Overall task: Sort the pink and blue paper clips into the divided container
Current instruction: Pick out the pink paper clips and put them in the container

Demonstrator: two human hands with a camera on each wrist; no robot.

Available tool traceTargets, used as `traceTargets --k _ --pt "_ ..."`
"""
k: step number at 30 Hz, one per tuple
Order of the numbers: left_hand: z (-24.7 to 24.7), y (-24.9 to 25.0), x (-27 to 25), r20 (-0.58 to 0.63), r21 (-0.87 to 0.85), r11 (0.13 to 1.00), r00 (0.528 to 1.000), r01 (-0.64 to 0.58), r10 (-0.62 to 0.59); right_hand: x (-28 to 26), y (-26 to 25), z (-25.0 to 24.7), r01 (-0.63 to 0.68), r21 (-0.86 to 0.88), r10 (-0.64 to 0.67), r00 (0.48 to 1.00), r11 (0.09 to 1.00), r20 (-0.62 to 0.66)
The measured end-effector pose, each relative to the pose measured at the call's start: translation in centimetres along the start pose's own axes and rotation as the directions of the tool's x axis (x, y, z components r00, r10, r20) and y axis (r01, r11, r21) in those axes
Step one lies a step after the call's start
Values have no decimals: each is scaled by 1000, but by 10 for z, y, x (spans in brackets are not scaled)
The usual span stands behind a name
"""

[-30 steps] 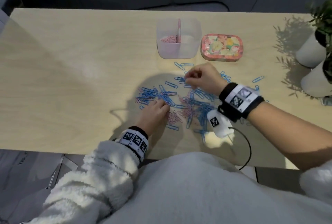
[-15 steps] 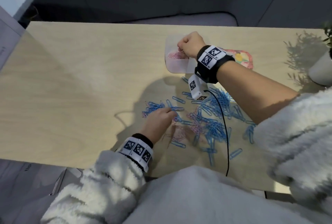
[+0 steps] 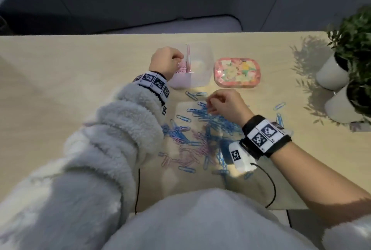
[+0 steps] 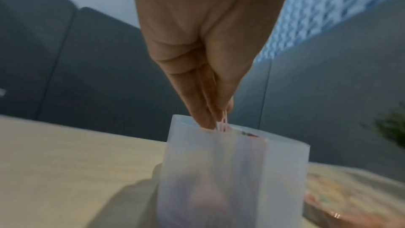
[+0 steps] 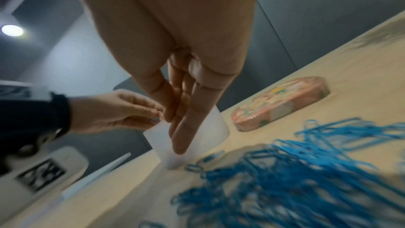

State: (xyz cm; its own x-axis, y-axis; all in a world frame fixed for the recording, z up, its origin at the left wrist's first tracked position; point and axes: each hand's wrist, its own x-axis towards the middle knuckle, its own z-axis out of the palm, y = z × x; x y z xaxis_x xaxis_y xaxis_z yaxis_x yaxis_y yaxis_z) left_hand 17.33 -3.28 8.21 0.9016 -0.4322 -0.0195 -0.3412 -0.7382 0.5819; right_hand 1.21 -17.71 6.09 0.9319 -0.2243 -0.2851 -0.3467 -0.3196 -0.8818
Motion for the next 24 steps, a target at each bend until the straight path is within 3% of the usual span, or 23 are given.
traceTargets --k 4,8,12,16,20,24 --pt "2 5 -2 27 131 988 996 -82 80 -22 27 9 38 -200 -17 994 979 108" --pt "7 -6 -58 -1 151 974 985 -172 174 -44 43 19 162 -382 -74 969 910 236" --pt "13 -35 -140 260 197 971 962 -137 83 -63 50 33 277 -497 -73 917 823 391" --pt "22 -58 -200 385 289 954 922 -78 -41 -71 48 50 394 -610 -106 886 688 452" --pt "44 -57 -229 372 329 944 923 -35 -96 -69 45 70 404 -650 -71 877 643 475" --pt "61 -46 -235 304 244 969 952 -51 -26 -73 42 72 419 -638 -114 879 646 463"
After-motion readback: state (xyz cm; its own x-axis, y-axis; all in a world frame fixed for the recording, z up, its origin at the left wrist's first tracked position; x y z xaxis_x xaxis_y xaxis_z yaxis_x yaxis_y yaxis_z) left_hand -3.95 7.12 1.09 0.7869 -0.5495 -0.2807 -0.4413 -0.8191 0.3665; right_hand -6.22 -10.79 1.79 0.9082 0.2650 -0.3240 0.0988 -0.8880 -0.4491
